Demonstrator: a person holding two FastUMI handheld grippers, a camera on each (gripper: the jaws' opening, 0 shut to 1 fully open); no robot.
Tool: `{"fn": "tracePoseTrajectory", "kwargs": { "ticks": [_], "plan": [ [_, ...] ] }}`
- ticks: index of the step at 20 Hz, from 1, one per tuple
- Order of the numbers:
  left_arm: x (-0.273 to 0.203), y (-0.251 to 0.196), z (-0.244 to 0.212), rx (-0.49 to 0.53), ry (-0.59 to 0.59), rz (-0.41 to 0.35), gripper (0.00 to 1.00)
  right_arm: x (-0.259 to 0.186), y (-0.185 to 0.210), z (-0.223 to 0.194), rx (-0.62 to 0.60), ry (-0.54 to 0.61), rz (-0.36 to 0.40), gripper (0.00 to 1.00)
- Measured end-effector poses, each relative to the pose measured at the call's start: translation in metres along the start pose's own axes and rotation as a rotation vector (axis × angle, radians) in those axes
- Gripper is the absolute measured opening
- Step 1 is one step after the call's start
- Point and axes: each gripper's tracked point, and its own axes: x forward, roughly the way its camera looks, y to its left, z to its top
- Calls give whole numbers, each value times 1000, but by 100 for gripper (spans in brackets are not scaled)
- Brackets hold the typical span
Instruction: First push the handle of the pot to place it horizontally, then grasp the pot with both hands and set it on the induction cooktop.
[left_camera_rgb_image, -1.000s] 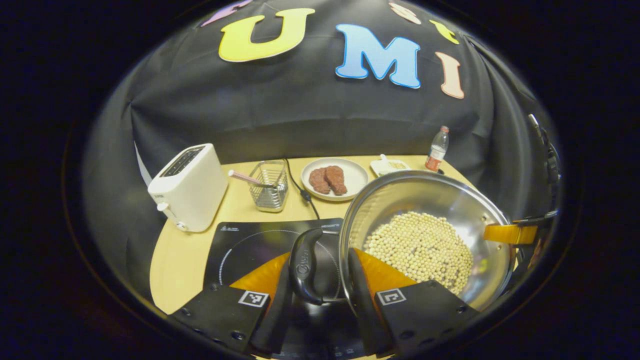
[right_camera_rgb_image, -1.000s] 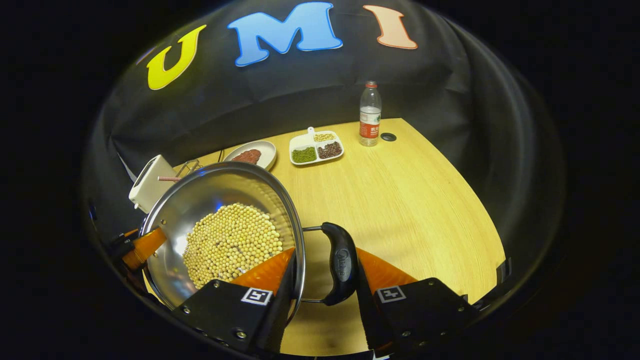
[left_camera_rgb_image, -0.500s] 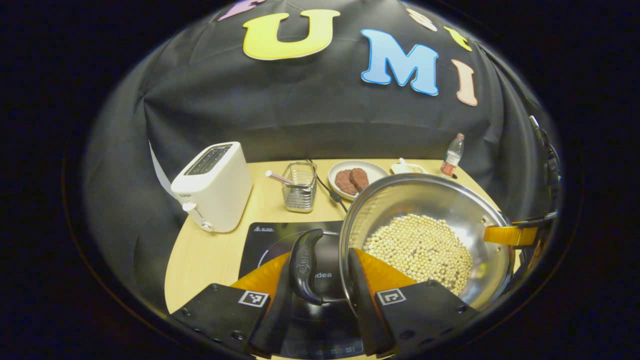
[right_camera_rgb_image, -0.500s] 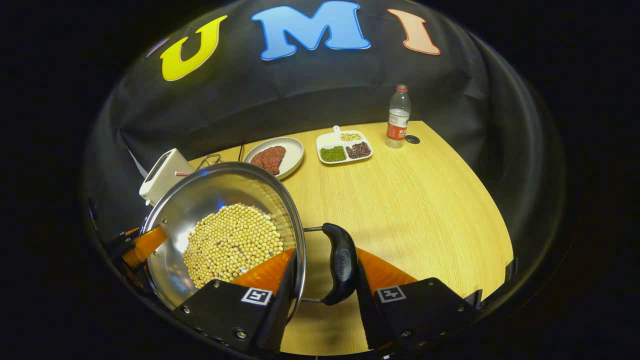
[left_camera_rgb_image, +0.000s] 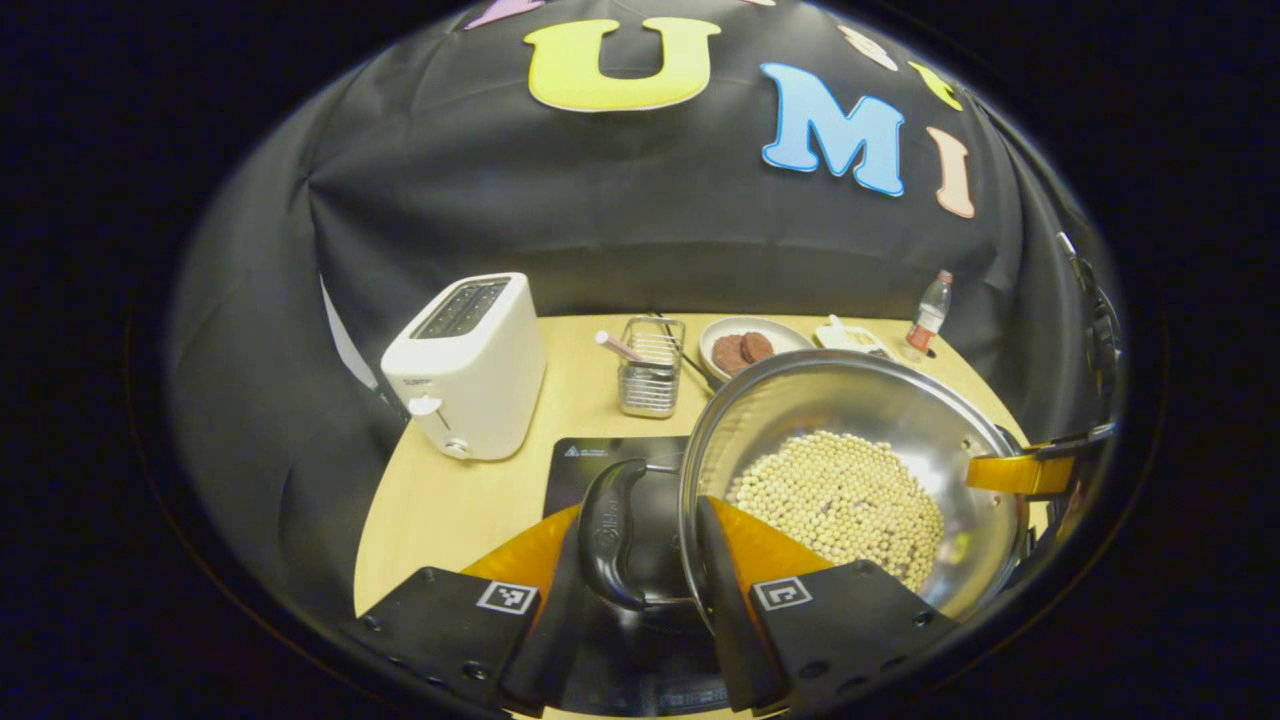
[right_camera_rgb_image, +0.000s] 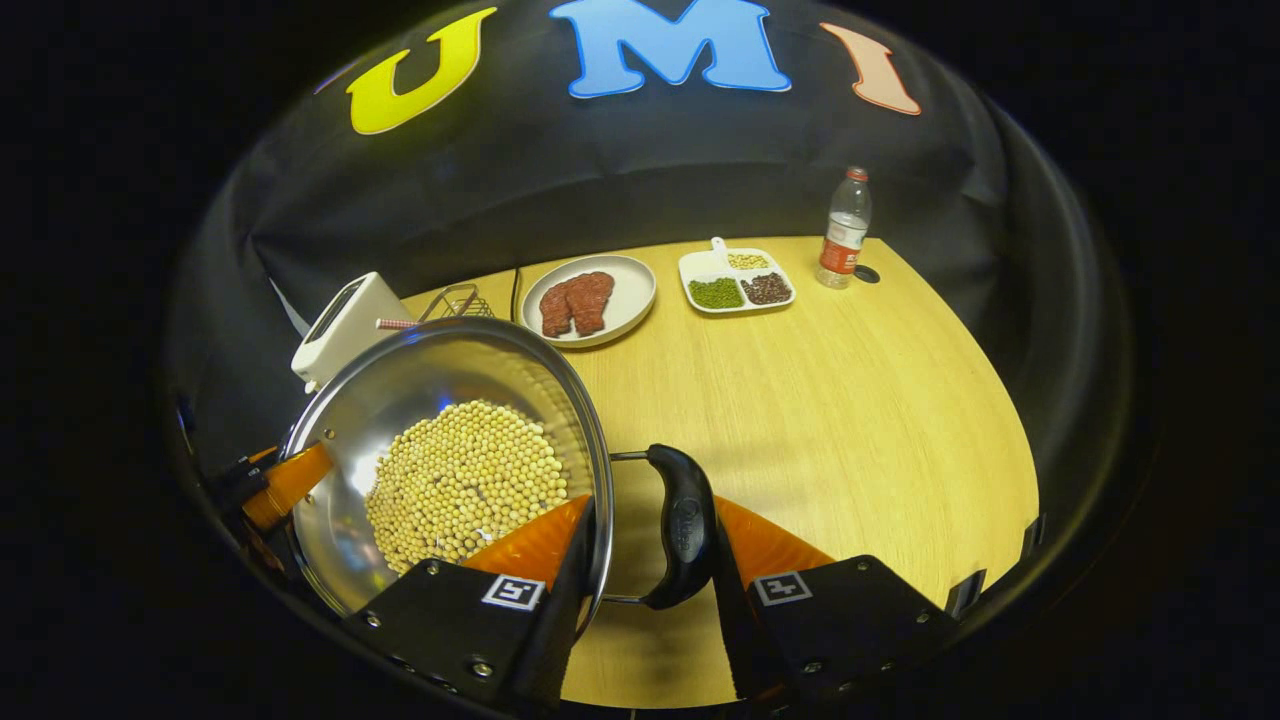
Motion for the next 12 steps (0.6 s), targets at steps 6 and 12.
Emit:
{"fn": "tracePoseTrajectory", "kwargs": {
  "ticks": [6, 12],
  "plan": [
    [6, 37, -6, -24, 17, 20, 67, -1, -2, 4, -27, 21, 23, 61],
    [26, 62, -4, -30, 26, 21, 67, -2, 0, -2, -36, 34, 34, 61]
  ]
}}
